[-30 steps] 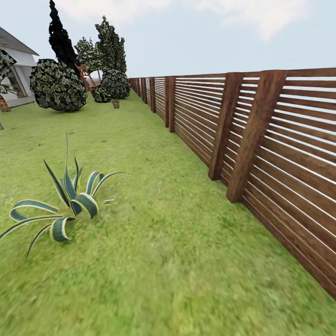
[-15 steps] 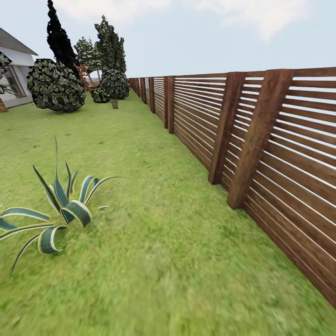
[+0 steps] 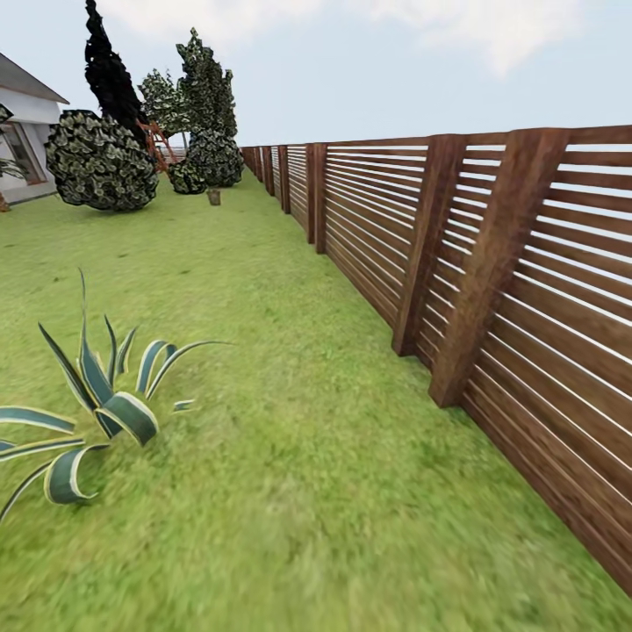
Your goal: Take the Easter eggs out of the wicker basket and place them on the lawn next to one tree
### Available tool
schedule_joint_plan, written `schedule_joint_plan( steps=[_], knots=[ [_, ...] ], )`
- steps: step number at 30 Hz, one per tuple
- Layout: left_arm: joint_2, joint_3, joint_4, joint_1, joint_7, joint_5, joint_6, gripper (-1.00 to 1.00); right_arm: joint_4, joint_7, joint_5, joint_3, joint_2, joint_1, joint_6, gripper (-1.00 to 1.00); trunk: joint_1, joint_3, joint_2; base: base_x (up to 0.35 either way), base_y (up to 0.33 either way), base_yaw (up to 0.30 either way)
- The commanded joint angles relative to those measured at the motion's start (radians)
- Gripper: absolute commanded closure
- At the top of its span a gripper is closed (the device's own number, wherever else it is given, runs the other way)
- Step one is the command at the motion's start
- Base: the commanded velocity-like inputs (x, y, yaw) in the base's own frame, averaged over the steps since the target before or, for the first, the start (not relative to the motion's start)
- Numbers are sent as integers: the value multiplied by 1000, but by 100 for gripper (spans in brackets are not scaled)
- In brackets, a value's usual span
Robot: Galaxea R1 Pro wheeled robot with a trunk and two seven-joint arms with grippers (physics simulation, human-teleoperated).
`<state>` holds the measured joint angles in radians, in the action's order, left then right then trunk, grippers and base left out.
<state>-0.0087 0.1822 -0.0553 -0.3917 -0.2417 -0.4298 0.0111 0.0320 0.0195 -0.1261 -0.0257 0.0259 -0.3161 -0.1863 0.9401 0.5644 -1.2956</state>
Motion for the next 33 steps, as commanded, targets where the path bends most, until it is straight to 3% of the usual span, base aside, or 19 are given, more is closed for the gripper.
schedule_joint_plan(
  steps=[1, 33],
  knots=[
    [0, 8, -1, -1, -4, 6, 1, -100, 3, 2, -7, -2, 0, -1, -5, -100, 1, 1, 0, 313, -73, 0],
    [1, 8, 0, -1, -4, 6, 1, -100, 5, 0, -9, -3, -3, -1, -5, -100, 1, 1, 0, 313, -72, 0]
  ],
)
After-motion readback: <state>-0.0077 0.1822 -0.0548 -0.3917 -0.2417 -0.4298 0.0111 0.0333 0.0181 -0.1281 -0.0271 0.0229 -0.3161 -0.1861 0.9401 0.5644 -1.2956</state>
